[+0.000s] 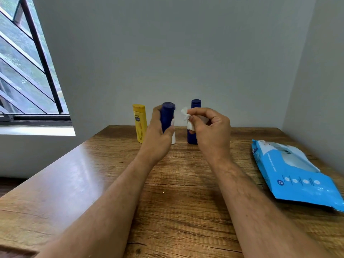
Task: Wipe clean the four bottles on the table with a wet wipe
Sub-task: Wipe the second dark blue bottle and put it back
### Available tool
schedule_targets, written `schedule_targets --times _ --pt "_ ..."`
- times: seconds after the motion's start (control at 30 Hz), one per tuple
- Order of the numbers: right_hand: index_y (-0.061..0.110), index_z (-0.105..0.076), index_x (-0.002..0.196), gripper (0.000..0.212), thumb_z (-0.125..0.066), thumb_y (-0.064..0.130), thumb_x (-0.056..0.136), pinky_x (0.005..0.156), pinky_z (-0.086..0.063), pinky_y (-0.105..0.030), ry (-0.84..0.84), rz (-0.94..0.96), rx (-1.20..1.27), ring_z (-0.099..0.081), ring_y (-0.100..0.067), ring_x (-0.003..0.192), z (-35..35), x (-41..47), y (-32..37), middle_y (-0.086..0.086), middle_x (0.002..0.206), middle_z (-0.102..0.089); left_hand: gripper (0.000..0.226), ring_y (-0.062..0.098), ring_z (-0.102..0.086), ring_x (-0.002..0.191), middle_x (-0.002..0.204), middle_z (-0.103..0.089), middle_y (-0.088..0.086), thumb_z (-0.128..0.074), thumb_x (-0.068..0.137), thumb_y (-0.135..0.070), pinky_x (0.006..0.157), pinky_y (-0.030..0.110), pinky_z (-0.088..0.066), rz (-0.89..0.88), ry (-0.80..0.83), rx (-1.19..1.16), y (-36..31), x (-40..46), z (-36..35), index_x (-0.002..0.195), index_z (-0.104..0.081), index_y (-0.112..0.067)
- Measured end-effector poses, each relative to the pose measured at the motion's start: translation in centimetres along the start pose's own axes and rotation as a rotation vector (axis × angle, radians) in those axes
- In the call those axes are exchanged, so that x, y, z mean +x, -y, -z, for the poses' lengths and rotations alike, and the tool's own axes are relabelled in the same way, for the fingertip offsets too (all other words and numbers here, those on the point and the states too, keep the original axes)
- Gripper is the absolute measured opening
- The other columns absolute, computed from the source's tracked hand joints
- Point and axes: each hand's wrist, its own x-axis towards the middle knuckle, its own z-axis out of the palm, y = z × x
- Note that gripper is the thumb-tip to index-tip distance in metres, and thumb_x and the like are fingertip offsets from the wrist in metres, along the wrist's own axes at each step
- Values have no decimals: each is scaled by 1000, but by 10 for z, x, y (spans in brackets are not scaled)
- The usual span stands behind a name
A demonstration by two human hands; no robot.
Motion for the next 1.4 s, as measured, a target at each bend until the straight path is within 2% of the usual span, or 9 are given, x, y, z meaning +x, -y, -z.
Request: schedule_targets --times 0.17,0.5,0.6,0.7,0.8,0.9,1.0,1.1,1.4 --pt "28 -74 85 24 -71 5 84 67 -51 -13 -6 155 -65 -64 -8 80 0 -3 4 7 91 -69 60 22 -54 110 122 -55 -2 -56 84 -2 96 48 -49 -144 79 335 12 -1 0 135 -41 -30" --pt "21 -78 86 22 -70 1 85 66 -46 -5 163 149 -220 -58 6 83 2 -7 2 9 86 -65 59 25 -50 108 126 -56 0 -58 82 -2 92 54 -45 -255 174 526 14 -2 9 137 -46 -21" --pt "22 -78 87 19 -70 5 86 65 -46 -6 127 69 -182 -59 9 76 3 -6 3 18 79 -64 45 19 -45 97 112 -52 -4 -61 85 -4 87 50 -45 -303 188 603 13 -1 9 127 -50 -14" --pt "25 -78 88 16 -72 10 87 73 -52 -11 90 5 -168 -61 6 79 4 -3 3 14 83 -68 40 14 -39 91 103 -44 -11 -62 85 -4 85 44 -43 -325 194 616 11 -3 7 122 -50 -15" --pt "27 -77 88 14 -73 14 87 83 -60 -38 44 -112 -79 -67 -8 87 1 -1 -1 8 88 -73 54 14 -42 97 109 -45 -14 -62 86 -4 89 37 -40 -285 203 532 13 -3 6 134 -45 -22" --pt "27 -77 87 14 -73 13 86 81 -60 -46 -38 -159 7 -69 -13 89 2 3 -2 6 89 -74 58 15 -44 104 115 -45 -12 -61 88 -2 93 33 -37 -212 190 462 14 -3 5 138 -41 -25" --pt "24 -78 85 15 -73 10 85 70 -57 -28 5 -71 -41 -63 -4 73 8 4 0 7 78 -70 57 15 -45 106 116 -46 -9 -61 89 -2 95 35 -39 -188 164 450 14 -2 4 138 -42 -24" --pt "18 -78 87 16 -71 4 84 66 -47 -7 140 66 -189 -58 9 78 5 -3 2 15 84 -64 61 17 -46 112 120 -49 -6 -60 88 0 97 36 -41 -169 170 431 15 -2 4 141 -40 -24" --pt "25 -76 92 16 -67 11 90 73 -52 -8 0 -71 -156 -64 -1 91 4 0 -6 6 99 -71 60 19 -47 104 118 -52 -5 -60 87 -3 96 45 -43 -270 239 540 12 -5 3 141 -42 -21"
